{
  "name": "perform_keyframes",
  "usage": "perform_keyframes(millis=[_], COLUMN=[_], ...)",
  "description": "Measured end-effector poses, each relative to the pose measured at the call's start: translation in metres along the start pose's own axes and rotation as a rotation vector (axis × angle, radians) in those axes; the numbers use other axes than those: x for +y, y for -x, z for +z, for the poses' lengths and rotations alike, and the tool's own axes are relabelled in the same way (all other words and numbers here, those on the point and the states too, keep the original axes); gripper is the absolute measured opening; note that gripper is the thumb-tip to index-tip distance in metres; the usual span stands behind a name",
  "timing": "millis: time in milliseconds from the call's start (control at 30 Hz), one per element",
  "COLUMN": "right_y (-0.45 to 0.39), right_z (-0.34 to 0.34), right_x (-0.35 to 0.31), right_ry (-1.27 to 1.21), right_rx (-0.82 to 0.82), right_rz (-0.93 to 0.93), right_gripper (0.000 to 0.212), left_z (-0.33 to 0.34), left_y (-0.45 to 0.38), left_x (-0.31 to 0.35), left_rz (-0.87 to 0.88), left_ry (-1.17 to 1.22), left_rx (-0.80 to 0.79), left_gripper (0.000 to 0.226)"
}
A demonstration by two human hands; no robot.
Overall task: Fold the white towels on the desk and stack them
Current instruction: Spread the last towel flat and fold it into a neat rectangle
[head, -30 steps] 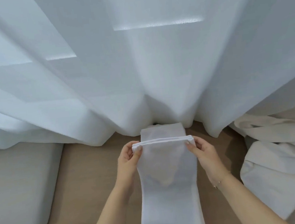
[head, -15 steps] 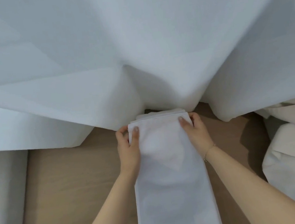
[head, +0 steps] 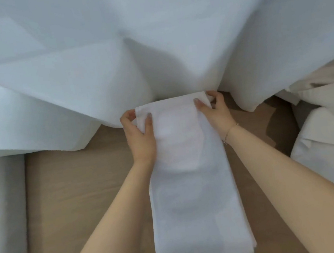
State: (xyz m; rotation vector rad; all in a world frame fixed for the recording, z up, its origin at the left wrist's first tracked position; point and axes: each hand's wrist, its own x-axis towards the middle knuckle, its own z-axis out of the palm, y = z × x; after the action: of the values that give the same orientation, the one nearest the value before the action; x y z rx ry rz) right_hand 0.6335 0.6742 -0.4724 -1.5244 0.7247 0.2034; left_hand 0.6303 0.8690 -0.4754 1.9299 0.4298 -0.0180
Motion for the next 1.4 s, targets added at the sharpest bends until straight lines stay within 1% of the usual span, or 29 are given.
perform_keyframes(millis=[67, 100, 200, 300, 400, 467, 533, 600, 633, 733, 800, 1000, 1067, 1200, 1300, 1333, 1367, 1400], right_y=[0.021, 0.036, 0.098, 0.162, 0.208, 0.225, 0.23, 0.228, 0.227, 0.22, 0.217, 0.221, 0.224, 0.23, 0.231, 0.231, 0.23, 0.23], right_z=[-0.011, -0.019, -0.047, -0.067, -0.069, -0.064, -0.06, -0.058, -0.058, -0.064, -0.07, -0.071, -0.067, -0.06, -0.056, -0.057, -0.058, -0.06], right_x=[0.004, 0.008, 0.029, 0.062, 0.094, 0.11, 0.119, 0.118, 0.116, 0.107, 0.107, 0.128, 0.13, 0.132, 0.134, 0.134, 0.134, 0.134], right_ry=[-0.15, -0.177, -0.099, -0.051, 0.028, 0.06, 0.096, 0.171, 0.217, 0.341, 0.385, 0.531, 0.59, 0.791, 0.913, 0.929, 0.931, 0.932], right_rx=[-0.001, -0.001, -0.027, -0.049, -0.104, -0.096, -0.05, 0.003, 0.022, 0.039, 0.056, -0.007, 0.011, 0.044, 0.059, 0.073, 0.092, 0.115], right_rz=[0.045, 0.054, 0.077, 0.148, 0.219, 0.214, 0.181, 0.117, 0.074, -0.048, -0.088, -0.006, -0.023, -0.022, -0.015, -0.014, -0.037, -0.107], right_gripper=[0.062, 0.062, 0.056, 0.05, 0.043, 0.033, 0.023, 0.016, 0.017, 0.032, 0.036, 0.038, 0.038, 0.042, 0.042, 0.042, 0.043, 0.046], left_z=[-0.013, -0.021, -0.045, -0.071, -0.095, -0.106, -0.112, -0.112, -0.111, -0.103, -0.097, -0.09, -0.089, -0.09, -0.09, -0.088, -0.087, -0.086], left_y=[0.016, 0.029, 0.082, 0.145, 0.189, 0.208, 0.219, 0.223, 0.223, 0.223, 0.227, 0.231, 0.23, 0.233, 0.231, 0.229, 0.227, 0.225], left_x=[-0.001, -0.003, -0.019, -0.036, -0.056, -0.062, -0.062, -0.058, -0.055, -0.048, -0.048, -0.059, -0.062, -0.062, -0.055, -0.05, -0.045, -0.04], left_rz=[-0.044, -0.066, -0.125, -0.187, -0.284, -0.329, -0.342, -0.336, -0.328, -0.26, -0.22, -0.238, -0.237, -0.253, -0.326, -0.341, -0.304, -0.213], left_ry=[0.03, 0.047, 0.088, 0.083, 0.055, 0.034, -0.004, -0.047, -0.071, -0.165, -0.225, -0.302, -0.32, -0.332, -0.361, -0.415, -0.53, -0.675], left_rx=[-0.051, -0.068, -0.143, -0.259, -0.275, -0.288, -0.317, -0.313, -0.303, -0.265, -0.273, -0.258, -0.253, -0.219, -0.258, -0.272, -0.267, -0.239], left_gripper=[0.054, 0.058, 0.059, 0.057, 0.056, 0.05, 0.038, 0.029, 0.027, 0.025, 0.025, 0.026, 0.025, 0.022, 0.022, 0.025, 0.033, 0.042])
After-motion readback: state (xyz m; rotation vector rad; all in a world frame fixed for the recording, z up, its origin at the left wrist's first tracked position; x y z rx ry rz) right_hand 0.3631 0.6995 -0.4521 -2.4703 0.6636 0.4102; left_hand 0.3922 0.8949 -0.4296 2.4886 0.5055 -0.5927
